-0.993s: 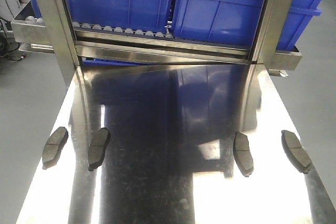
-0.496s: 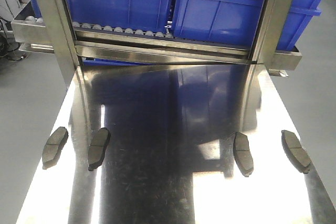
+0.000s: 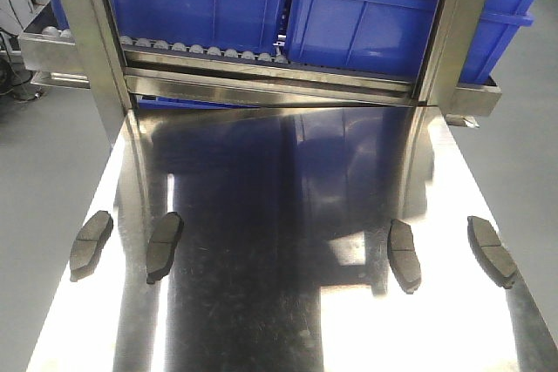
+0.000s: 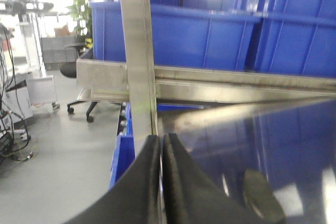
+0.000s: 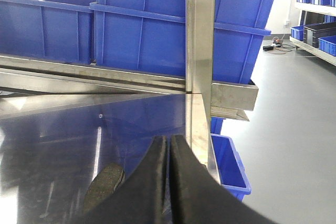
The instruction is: Move and align brake pads A on conveyor
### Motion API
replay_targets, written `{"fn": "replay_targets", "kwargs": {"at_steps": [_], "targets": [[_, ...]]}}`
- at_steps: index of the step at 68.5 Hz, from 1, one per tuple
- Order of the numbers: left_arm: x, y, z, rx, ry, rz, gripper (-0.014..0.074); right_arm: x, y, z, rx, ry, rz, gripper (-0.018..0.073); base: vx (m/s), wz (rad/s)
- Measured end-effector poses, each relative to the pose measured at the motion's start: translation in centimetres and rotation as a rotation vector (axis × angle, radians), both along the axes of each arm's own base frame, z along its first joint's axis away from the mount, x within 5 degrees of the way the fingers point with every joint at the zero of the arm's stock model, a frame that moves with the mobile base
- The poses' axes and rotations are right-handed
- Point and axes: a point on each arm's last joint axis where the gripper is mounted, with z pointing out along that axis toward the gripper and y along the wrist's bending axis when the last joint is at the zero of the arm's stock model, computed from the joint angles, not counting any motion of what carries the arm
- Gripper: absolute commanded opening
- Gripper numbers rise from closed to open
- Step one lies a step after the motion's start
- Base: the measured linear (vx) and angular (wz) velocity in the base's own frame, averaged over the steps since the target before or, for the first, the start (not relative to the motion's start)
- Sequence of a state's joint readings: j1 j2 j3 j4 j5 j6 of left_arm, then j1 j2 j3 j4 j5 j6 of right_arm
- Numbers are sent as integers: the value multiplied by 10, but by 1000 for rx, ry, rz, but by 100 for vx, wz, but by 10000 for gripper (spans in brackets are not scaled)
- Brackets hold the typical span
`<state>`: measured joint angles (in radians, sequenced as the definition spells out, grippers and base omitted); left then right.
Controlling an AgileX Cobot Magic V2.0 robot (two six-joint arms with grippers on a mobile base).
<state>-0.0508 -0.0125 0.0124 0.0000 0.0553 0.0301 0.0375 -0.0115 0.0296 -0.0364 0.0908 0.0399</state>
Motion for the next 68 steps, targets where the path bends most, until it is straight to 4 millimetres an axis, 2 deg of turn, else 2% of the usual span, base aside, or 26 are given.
{"fn": "replay_targets", "kwargs": {"at_steps": [7,11,21,28,31,39,45,62,68], "targets": [[-4,0,26,-24,-18,-1,-6,0,0,0,0,0,0,-3,0,0],[-5,0,49,-25,-8,-1,-6,0,0,0,0,0,0,-3,0,0],[14,0,91,30,208,9,-6,0,0,0,0,0,0,-3,0,0],[39,-1,99,63,409,8,-6,0,0,0,0,0,0,-3,0,0],[53,-1,97,72,497,6,-6,0,0,0,0,0,0,-3,0,0],[73,-2,90,76,614,2,23,0,0,0,0,0,0,-3,0,0],[80,-3,86,78,652,0,114,0,0,0,0,0,0,-3,0,0],[83,-3,85,75,646,-1,635,0,0,0,0,0,0,-3,0,0],[83,-3,85,70,645,-3,736,0,0,0,0,0,0,-3,0,0]]}}
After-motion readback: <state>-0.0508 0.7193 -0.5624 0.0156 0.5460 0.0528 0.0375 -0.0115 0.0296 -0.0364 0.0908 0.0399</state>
